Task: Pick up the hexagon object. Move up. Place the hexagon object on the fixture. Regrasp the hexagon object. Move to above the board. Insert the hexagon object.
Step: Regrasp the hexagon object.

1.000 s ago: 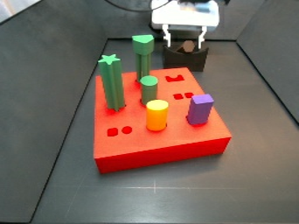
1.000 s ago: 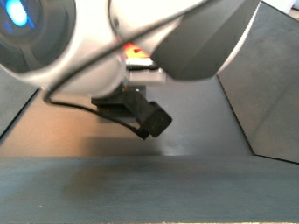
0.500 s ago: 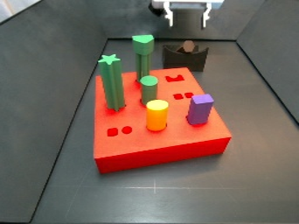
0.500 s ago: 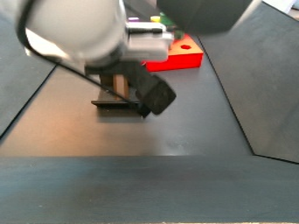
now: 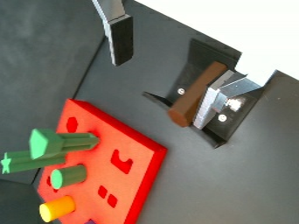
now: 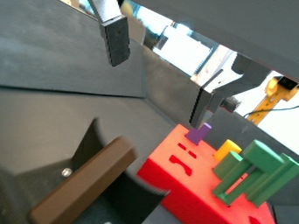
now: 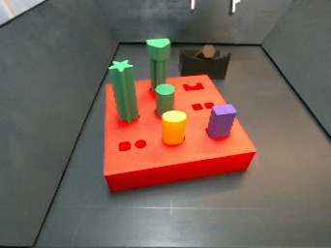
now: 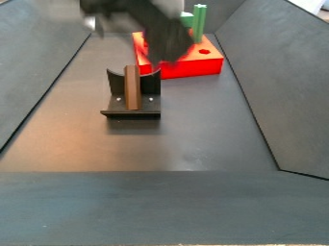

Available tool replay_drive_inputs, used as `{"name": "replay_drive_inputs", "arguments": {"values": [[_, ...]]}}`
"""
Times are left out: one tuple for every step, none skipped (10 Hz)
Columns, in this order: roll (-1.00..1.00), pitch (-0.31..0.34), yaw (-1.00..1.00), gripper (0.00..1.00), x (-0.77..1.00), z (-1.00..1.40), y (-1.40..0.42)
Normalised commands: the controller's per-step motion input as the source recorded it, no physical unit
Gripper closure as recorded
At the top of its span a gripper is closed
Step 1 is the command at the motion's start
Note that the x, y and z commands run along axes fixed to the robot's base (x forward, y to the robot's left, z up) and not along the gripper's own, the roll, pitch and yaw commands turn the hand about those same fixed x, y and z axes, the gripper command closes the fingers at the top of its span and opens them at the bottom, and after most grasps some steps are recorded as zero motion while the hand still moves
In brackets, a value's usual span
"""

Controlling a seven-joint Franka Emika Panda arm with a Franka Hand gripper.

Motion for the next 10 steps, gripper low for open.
{"name": "replay_drive_inputs", "arguments": {"values": [[1.00,0.034,0.02,0.00,-0.12,0.58,-0.88],[1.00,0.032,0.02,0.00,-0.09,0.37,-0.72],[1.00,0.030,0.02,0.00,-0.07,0.22,-0.61],[1.00,0.026,0.02,0.00,-0.04,0.04,-0.31],[1.00,0.024,0.02,0.00,-0.03,0.00,-0.11],[1.00,0.021,0.02,0.00,-0.03,0.00,0.00],[1.00,0.019,0.02,0.00,-0.03,0.01,0.00],[1.00,0.011,0.02,0.00,-0.04,0.01,-0.03],[1.00,0.007,0.02,0.00,-0.04,0.01,-0.03],[1.00,-0.001,0.02,0.00,-0.04,0.00,-0.03]]}}
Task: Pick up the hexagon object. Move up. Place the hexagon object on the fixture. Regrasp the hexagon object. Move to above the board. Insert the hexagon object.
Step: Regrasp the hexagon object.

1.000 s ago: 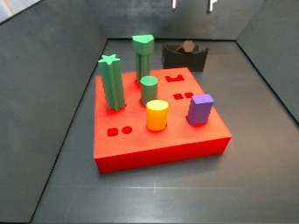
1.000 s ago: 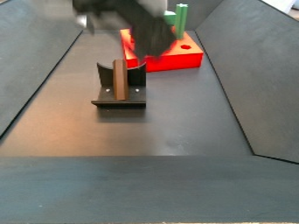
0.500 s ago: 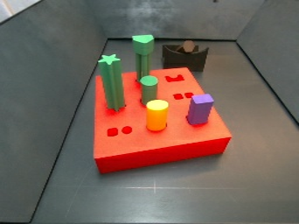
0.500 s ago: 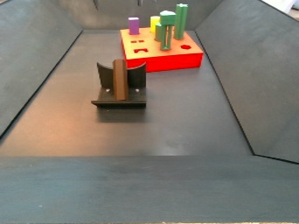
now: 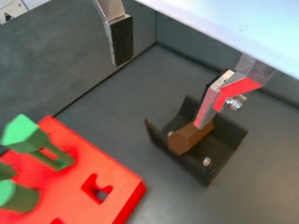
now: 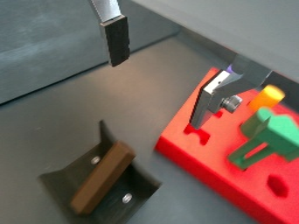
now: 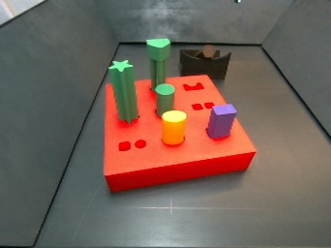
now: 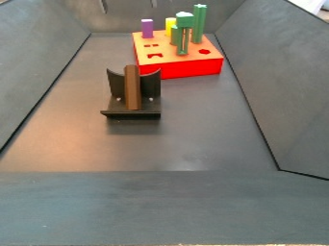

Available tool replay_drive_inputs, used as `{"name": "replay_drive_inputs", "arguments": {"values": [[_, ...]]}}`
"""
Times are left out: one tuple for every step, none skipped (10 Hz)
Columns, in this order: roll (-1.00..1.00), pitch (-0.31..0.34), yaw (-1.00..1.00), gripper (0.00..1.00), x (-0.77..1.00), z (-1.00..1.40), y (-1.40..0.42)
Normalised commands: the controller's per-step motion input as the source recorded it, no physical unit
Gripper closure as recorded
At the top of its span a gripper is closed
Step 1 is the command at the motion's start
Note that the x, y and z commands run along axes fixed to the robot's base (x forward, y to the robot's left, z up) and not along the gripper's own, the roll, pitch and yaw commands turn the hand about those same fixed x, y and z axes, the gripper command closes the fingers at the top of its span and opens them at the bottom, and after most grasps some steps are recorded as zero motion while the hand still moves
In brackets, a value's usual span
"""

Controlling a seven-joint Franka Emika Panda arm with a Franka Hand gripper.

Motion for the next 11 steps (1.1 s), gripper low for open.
{"name": "replay_drive_inputs", "arguments": {"values": [[1.00,-0.008,0.02,0.00,-0.04,0.01,-0.02],[1.00,-0.015,0.02,0.00,-0.03,0.01,-0.02],[1.00,-0.019,0.02,0.00,-0.03,0.00,-0.02],[1.00,-0.020,0.03,0.00,-0.03,0.00,-0.02],[1.00,-0.018,0.03,0.00,-0.02,0.01,-0.02],[1.00,-0.014,0.03,0.00,-0.02,0.01,-0.02],[1.00,-0.008,0.03,0.00,0.00,0.01,-0.02],[1.00,-0.001,0.03,0.00,0.01,0.00,-0.02],[1.00,0.012,0.03,0.00,0.03,-0.01,-0.02],[1.00,0.024,0.03,0.00,0.04,-0.01,-0.03],[1.00,0.034,0.04,0.00,0.05,-0.01,-0.03]]}}
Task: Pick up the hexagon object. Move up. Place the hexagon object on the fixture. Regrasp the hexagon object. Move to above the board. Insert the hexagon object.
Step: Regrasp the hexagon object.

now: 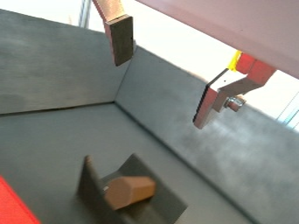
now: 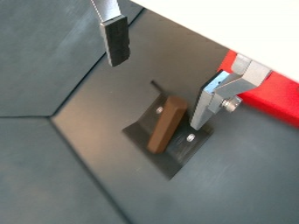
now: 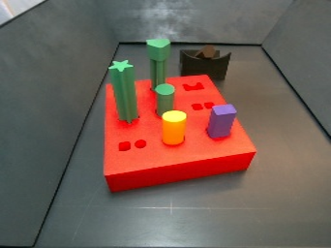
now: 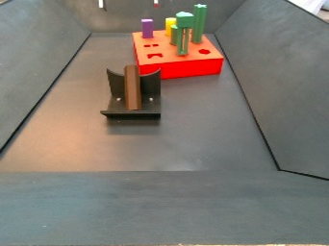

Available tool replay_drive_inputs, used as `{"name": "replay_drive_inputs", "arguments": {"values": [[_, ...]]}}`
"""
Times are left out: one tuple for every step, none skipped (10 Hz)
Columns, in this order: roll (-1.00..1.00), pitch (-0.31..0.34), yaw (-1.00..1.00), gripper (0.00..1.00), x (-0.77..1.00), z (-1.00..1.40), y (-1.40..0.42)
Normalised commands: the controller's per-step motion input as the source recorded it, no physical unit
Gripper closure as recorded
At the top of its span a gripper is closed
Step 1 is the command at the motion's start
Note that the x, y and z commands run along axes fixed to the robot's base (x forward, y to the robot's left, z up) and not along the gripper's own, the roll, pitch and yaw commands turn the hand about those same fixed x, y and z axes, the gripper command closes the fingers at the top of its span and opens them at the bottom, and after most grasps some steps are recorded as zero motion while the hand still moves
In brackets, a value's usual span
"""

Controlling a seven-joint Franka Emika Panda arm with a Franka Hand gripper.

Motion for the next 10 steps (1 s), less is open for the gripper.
{"name": "replay_drive_inputs", "arguments": {"values": [[1.00,0.063,0.05,0.00,0.07,-0.01,-0.03],[1.00,0.098,0.06,0.00,0.08,-0.01,-0.04],[0.94,0.125,0.08,0.00,0.08,-0.01,-0.04],[0.81,0.127,0.09,0.00,0.09,-0.01,-0.04],[0.54,0.123,0.11,0.00,0.09,-0.01,-0.04],[0.36,0.115,0.13,0.00,0.09,-0.01,-0.04],[0.21,0.090,0.15,0.00,0.08,-0.01,-0.03],[0.16,0.105,0.19,0.00,0.03,-1.00,0.08],[0.13,0.075,0.19,0.00,0.03,-1.00,0.08],[0.11,0.017,0.19,0.00,0.05,-1.00,0.07]]}}
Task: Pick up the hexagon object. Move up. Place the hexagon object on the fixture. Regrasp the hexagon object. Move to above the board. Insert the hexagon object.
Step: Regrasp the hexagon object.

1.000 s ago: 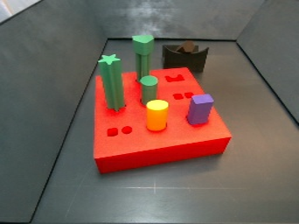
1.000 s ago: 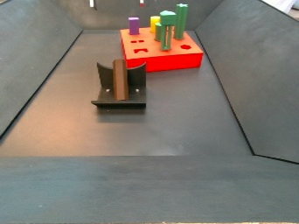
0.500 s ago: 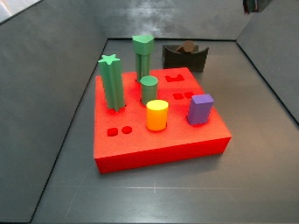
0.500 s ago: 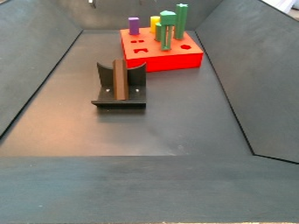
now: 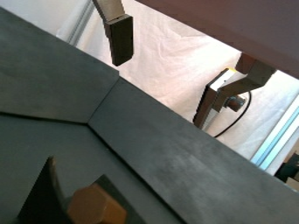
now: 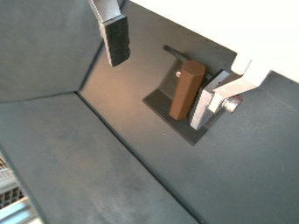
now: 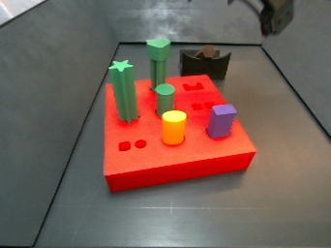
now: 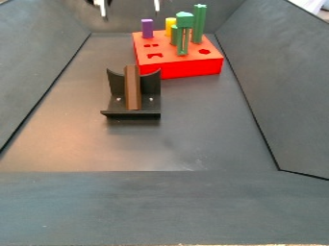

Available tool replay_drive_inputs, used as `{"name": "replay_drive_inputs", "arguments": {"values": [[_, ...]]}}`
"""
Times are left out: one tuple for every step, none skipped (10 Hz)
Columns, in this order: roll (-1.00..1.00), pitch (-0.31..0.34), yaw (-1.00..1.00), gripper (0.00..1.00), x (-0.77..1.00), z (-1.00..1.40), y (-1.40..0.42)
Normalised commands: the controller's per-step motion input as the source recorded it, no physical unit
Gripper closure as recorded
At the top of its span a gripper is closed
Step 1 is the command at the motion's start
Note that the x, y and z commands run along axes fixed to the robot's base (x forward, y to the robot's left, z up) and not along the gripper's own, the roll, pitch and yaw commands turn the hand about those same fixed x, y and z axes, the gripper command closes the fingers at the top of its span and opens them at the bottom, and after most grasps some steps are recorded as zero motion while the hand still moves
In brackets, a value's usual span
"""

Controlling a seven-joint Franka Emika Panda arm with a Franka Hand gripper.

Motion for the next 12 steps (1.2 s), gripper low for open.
{"name": "replay_drive_inputs", "arguments": {"values": [[0.10,-0.025,0.17,0.00,0.06,-1.00,0.06],[0.08,-0.063,0.15,0.00,0.07,-1.00,0.06],[0.07,-0.096,0.13,0.00,0.07,-1.00,0.06],[0.07,-0.121,0.08,0.00,0.08,-1.00,0.05],[0.07,-0.126,0.05,0.00,0.09,-1.00,0.05],[0.08,-0.114,0.01,0.00,0.10,-1.00,0.04],[0.07,-0.107,-0.01,0.00,0.11,-1.00,0.04],[0.08,-0.084,-0.02,0.00,0.11,-0.93,0.03],[0.08,-0.060,-0.04,0.00,0.09,-0.72,0.02],[0.07,-0.039,-0.04,0.00,0.08,-0.53,0.01],[0.07,-0.027,-0.04,0.00,0.08,-0.43,0.01],[0.07,-0.008,-0.03,0.00,0.07,-0.24,0.01]]}}
